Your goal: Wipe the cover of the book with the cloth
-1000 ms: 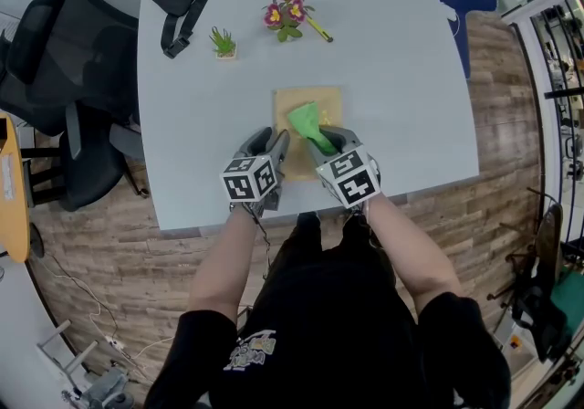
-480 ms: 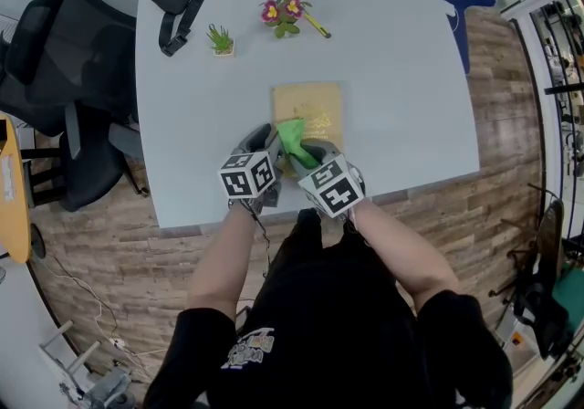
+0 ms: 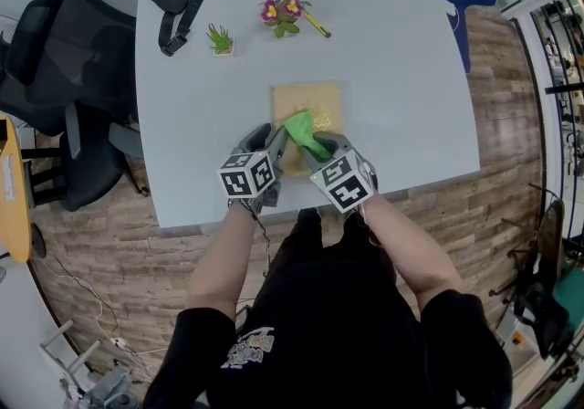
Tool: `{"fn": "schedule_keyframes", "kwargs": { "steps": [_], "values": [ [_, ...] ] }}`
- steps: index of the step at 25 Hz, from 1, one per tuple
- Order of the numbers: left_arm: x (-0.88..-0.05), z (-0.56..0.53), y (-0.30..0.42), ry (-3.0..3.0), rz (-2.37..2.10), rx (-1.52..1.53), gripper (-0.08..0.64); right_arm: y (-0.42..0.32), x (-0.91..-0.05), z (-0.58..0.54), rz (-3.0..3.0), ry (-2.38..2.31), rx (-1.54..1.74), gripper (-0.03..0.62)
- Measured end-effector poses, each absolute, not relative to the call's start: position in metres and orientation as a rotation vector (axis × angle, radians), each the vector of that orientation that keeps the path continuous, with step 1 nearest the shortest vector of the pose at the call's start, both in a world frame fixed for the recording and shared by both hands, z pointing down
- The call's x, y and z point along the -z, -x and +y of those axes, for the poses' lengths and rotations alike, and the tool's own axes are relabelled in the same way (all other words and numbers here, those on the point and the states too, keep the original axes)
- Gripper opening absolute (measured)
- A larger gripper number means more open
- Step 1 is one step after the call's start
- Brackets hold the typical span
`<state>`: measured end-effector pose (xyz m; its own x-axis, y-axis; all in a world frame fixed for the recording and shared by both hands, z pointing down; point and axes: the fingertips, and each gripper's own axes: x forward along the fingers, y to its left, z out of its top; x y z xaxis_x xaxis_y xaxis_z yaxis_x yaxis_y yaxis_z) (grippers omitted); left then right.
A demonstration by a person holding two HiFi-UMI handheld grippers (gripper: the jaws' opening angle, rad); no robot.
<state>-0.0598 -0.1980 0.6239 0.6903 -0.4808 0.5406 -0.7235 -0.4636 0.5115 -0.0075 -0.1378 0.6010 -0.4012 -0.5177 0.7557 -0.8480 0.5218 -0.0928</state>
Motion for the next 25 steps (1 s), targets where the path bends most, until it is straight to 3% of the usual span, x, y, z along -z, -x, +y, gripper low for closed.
{"fn": "schedule_keyframes", "kwargs": {
  "steps": [15, 25],
  "values": [
    [-0.624, -0.198, 0.06, -2.146, -0.922, -0.407, 0.173, -0.084, -0.607, -0.152, -1.961, -1.383, -0.767, 0.101],
    [-0.625, -0.198, 0.06, -2.141, -0.929, -0.405, 0.172, -0.065, -0.595, -0.145, -1.968, -1.381, -0.62, 0.1]
  ]
}}
